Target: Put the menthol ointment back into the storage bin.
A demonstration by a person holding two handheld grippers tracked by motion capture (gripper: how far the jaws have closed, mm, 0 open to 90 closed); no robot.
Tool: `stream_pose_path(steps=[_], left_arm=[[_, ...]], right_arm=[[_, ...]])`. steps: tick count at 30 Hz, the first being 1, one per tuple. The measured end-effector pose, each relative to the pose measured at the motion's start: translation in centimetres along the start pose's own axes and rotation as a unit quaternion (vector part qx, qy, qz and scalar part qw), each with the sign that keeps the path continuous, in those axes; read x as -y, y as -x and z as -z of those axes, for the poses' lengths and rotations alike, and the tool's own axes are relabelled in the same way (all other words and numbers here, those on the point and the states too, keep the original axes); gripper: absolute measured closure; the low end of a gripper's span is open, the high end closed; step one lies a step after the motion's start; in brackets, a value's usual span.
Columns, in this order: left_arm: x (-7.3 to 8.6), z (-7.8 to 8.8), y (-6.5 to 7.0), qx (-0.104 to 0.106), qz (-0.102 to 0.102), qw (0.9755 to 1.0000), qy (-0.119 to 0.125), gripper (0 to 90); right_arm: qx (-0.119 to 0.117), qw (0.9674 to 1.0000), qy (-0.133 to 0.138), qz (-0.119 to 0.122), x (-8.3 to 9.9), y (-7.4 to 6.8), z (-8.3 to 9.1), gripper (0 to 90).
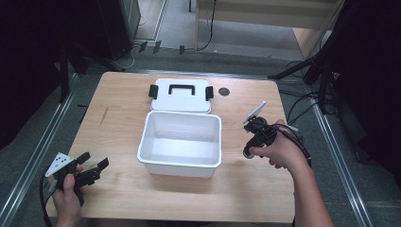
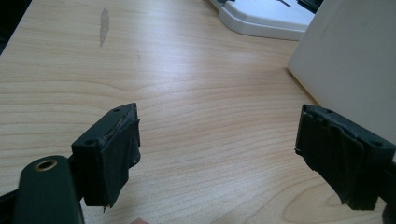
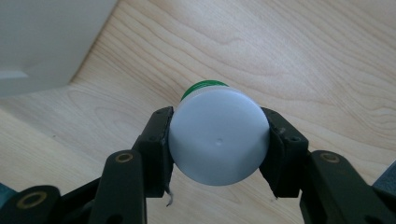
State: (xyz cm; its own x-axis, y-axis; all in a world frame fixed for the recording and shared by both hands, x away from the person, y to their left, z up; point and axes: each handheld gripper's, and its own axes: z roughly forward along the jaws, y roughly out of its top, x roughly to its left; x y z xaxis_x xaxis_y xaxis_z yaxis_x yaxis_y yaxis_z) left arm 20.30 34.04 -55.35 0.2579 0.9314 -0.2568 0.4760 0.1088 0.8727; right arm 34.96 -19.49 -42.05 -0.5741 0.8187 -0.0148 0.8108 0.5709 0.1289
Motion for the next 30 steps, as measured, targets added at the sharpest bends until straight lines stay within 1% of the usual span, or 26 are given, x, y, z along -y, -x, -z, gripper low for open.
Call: stream_pose_path(steps=[1, 2, 4, 5, 7, 11, 12, 13, 14, 16, 19, 20, 22, 24, 25, 26, 28, 30], left_arm=[[0.0, 0.0, 0.0, 0.0, 0.0, 1.0, 0.0, 14.4], [0.0, 0.0, 0.0, 0.0, 0.0, 1.0, 0.0, 14.4], [0.0, 0.0, 0.0, 0.0, 0.0, 1.0, 0.0, 14.4], [0.0, 0.0, 0.0, 0.0, 0.0, 1.0, 0.001, 14.4], [0.0, 0.0, 0.0, 0.0, 0.0, 1.0, 0.0, 14.4], [0.0, 0.0, 0.0, 0.001, 0.0, 1.0, 0.0, 14.4], [0.0, 0.0, 0.0, 0.0, 0.0, 1.0, 0.0, 14.4], [0.0, 0.0, 0.0, 0.0, 0.0, 1.0, 0.0, 14.4], [0.0, 0.0, 0.0, 0.001, 0.0, 1.0, 0.0, 14.4], [0.0, 0.0, 0.0, 0.001, 0.0, 1.0, 0.0, 14.4], [0.0, 0.0, 0.0, 0.001, 0.001, 1.0, 0.001, 14.4], [0.0, 0.0, 0.0, 0.002, 0.001, 1.0, 0.001, 14.4], [0.0, 0.0, 0.0, 0.002, 0.001, 1.0, 0.001, 14.5], [0.0, 0.0, 0.0, 0.002, 0.002, 1.0, 0.0, 14.4], [0.0, 0.0, 0.0, 0.002, 0.002, 1.0, 0.0, 14.5], [0.0, 0.0, 0.0, 0.002, 0.003, 1.0, 0.001, 14.4], [0.0, 0.0, -0.1, 0.003, 0.003, 1.0, 0.001, 14.4], [0.0, 0.0, -0.1, 0.003, 0.003, 1.0, 0.0, 14.4]], right_arm=[[0.0, 1.0, 0.0, 0.0, 0.0, 0.0, 0.0, 51.6], [0.0, 1.0, 0.004, -0.003, -0.2, -0.2, 0.6, 51.6], [0.0, 1.0, 0.007, -0.002, -0.3, -0.2, 0.9, 51.6], [-0.001, 1.0, 0.008, 0.001, -0.6, -0.4, 1.5, 51.6], [0.0, 0.9999, 0.01, 0.004, -0.7, -0.5, 1.8, 51.6], [0.003, 0.9998, 0.015, 0.013, -1.2, -1.0, 3.1, 51.6], [0.003, 0.9997, 0.019, 0.017, -1.5, -1.3, 3.8, 51.6], [0.002, 0.9997, 0.02, 0.017, -1.7, -1.5, 4.1, 51.6], [0.002, 0.9997, 0.02, 0.017, -1.7, -1.5, 4.1, 51.6], [0.001, 0.9993, 0.023, 0.028, -2.2, -1.9, 4.9, 51.6], [0.001, 0.9993, 0.023, 0.028, -2.6, -2.2, 5.4, 51.6], [0.001, 0.9991, 0.022, 0.035, -2.9, -2.5, 5.8, 51.6], [-0.001, 0.999, 0.023, 0.038, -3.1, -2.7, 6.1, 51.6], [-0.003, 0.9985, 0.024, 0.049, -3.7, -3.3, 6.7, 51.7], [-0.003, 0.9985, 0.024, 0.049, -3.7, -3.3, 6.7, 51.7], [-0.005, 0.9983, 0.025, 0.052, -4.0, -3.7, 7.0, 51.6], [-0.008, 0.9983, 0.025, 0.051, -4.1, -4.0, 7.2, 51.7], [-0.009, 0.9978, 0.026, 0.06, -4.5, -4.5, 7.5, 51.7]])
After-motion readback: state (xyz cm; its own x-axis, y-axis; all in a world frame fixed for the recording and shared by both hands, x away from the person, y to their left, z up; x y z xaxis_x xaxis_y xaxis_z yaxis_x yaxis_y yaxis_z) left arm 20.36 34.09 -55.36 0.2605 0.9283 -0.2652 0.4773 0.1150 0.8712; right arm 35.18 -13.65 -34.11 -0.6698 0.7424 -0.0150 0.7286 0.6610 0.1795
